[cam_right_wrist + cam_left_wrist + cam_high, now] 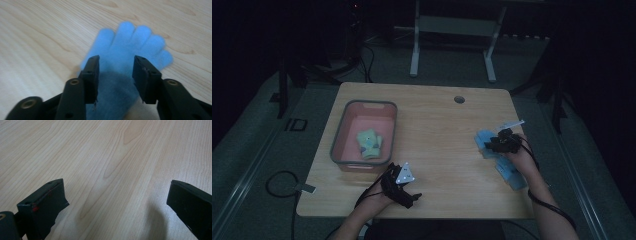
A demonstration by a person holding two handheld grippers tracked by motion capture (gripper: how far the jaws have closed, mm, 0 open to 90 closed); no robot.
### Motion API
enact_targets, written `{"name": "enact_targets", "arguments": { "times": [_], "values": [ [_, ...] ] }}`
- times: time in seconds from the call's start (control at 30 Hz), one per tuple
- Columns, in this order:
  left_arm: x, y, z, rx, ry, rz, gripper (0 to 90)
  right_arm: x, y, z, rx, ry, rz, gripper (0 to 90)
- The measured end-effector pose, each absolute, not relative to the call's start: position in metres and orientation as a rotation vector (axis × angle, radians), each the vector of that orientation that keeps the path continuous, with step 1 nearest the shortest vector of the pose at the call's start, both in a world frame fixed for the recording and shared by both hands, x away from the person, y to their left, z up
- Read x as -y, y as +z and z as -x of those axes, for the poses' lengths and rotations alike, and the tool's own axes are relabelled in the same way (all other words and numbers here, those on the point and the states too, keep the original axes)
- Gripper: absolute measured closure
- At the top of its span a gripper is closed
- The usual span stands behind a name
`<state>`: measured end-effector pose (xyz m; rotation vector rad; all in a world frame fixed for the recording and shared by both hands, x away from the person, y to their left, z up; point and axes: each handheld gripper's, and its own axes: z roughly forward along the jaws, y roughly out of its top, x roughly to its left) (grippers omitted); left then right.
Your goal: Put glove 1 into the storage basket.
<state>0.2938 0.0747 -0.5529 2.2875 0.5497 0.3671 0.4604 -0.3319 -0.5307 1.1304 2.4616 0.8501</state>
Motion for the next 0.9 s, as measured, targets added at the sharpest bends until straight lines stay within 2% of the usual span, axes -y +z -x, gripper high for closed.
{"name": "enact_targets", "arguments": {
  "times": [0.03, 0.13, 0.37, 0.47, 0.67, 0.9],
  "values": [
    [-0.076, -0.553, -0.293, -0.547, 0.377, -2.285, 2.2, 0.332, -0.533, -0.463, -2.457, 0.837, -1.145, 51.9],
    [-0.08, -0.552, -0.294, -0.553, 0.387, -2.282, 2.2, 0.33, -0.535, -0.463, -2.464, 0.829, -1.135, 52.0],
    [-0.083, -0.553, -0.293, -0.55, 0.382, -2.293, 2.5, 0.326, -0.537, -0.459, -2.465, 0.81, -1.164, 76.7],
    [-0.083, -0.553, -0.294, -0.545, 0.376, -2.297, 2.5, 0.323, -0.535, -0.458, -2.455, 0.787, -1.212, 81.4],
    [-0.084, -0.553, -0.294, -0.544, 0.365, -2.291, 2.5, 0.313, -0.523, -0.449, -2.416, 0.817, -1.264, 82.9],
    [-0.084, -0.553, -0.295, -0.545, 0.381, -2.287, 2.5, 0.29, -0.489, -0.427, -2.367, 0.97, -1.265, 82.9]
  ]
}}
